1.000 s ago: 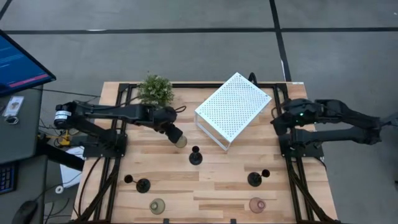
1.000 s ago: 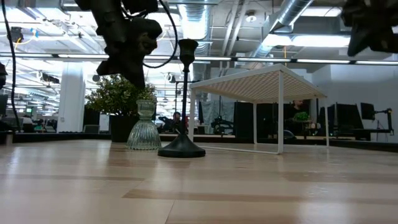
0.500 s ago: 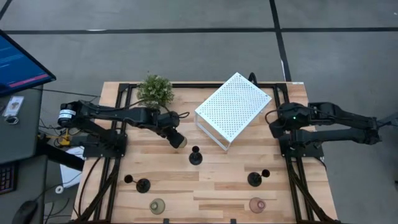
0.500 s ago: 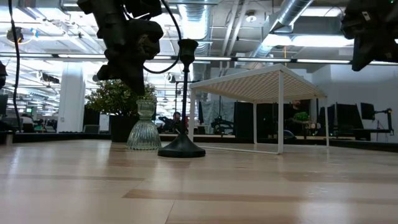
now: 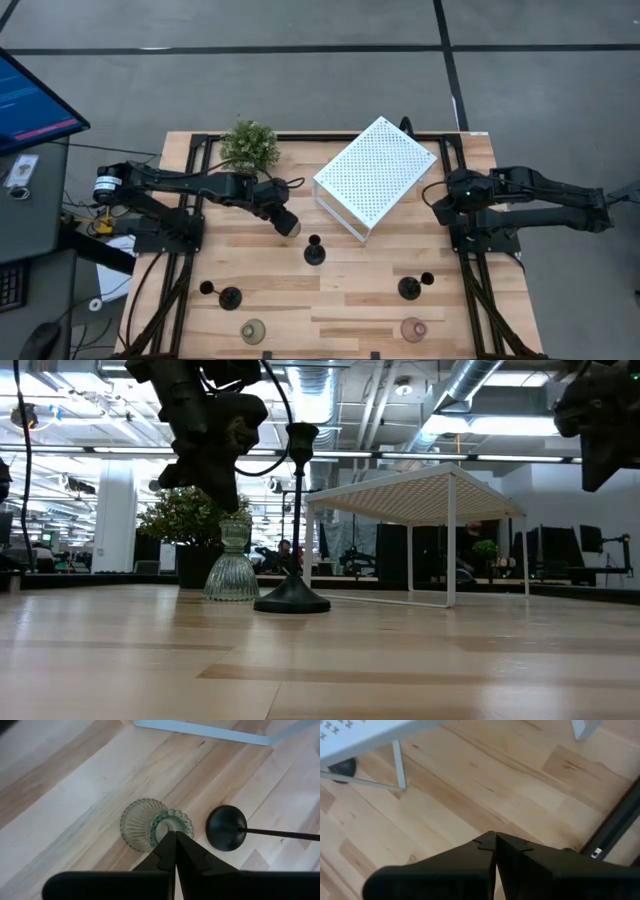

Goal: Pick & Place candle stick holders
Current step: Put the top green glass candle holder on the shelf

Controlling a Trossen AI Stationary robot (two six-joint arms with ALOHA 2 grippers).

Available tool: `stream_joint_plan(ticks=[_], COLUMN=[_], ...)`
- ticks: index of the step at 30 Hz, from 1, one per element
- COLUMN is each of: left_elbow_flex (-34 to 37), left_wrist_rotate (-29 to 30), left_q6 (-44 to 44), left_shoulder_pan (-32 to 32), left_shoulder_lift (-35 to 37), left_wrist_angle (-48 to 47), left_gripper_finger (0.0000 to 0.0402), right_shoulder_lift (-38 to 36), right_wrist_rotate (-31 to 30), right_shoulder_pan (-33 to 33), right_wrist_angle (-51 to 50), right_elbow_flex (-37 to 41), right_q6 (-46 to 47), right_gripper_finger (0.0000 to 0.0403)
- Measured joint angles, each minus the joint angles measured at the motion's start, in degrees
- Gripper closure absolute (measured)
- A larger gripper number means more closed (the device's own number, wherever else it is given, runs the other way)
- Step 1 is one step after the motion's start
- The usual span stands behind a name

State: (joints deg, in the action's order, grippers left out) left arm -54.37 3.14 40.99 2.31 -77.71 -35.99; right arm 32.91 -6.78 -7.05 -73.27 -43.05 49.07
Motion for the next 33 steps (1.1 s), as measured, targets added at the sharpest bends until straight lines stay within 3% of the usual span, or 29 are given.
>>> stream_joint_plan(ticks=[4, 9, 13, 18, 23, 26, 30, 33], left_elbow_flex=[0.0, 0.0, 0.0, 0.0, 0.0, 0.0, 0.6, 1.1], left_wrist_rotate=[-0.1, 0.0, 0.0, 0.0, 0.0, 0.8, 1.3, 1.3], left_q6=[0.0, 0.0, 0.0, 0.0, -1.6, -1.8, -1.8, -1.8], left_shoulder_pan=[0.0, 0.0, 0.0, 0.0, 0.0, 0.0, 0.0, 0.0], left_shoulder_lift=[0.0, 0.0, 0.0, 0.0, 0.0, 0.0, 0.0, 0.0], left_wrist_angle=[0.2, 0.7, 1.1, 2.0, 4.3, 4.4, 5.0, 5.1], left_gripper_finger=[0.0396, 0.0395, 0.0395, 0.0395, 0.0395, 0.0395, 0.0395, 0.0395], right_shoulder_lift=[-1.5, -7.0, -17.0, -32.9, -30.3, -28.3, -28.1, -27.6], right_wrist_rotate=[4.5, 7.9, 3.8, 3.8, 4.9, 4.5, 5.7, 6.5], right_shoulder_pan=[2.5, 8.1, 12.1, 14.3, 14.8, 14.8, 15.5, 17.3], right_wrist_angle=[14.0, 37.7, 47.5, 55.9, 59.3, 62.0, 85.0, 96.2], right_elbow_flex=[0.0, 0.0, 2.8, 10.5, 13.8, 20.5, 30.8, 40.4], right_q6=[-6.5, -22.5, -28.2, -28.9, -29.7, -28.7, -26.5, -25.2], right_gripper_finger=[0.0402, 0.0403, 0.0403, 0.0403, 0.0403, 0.0403, 0.0403, 0.0403])
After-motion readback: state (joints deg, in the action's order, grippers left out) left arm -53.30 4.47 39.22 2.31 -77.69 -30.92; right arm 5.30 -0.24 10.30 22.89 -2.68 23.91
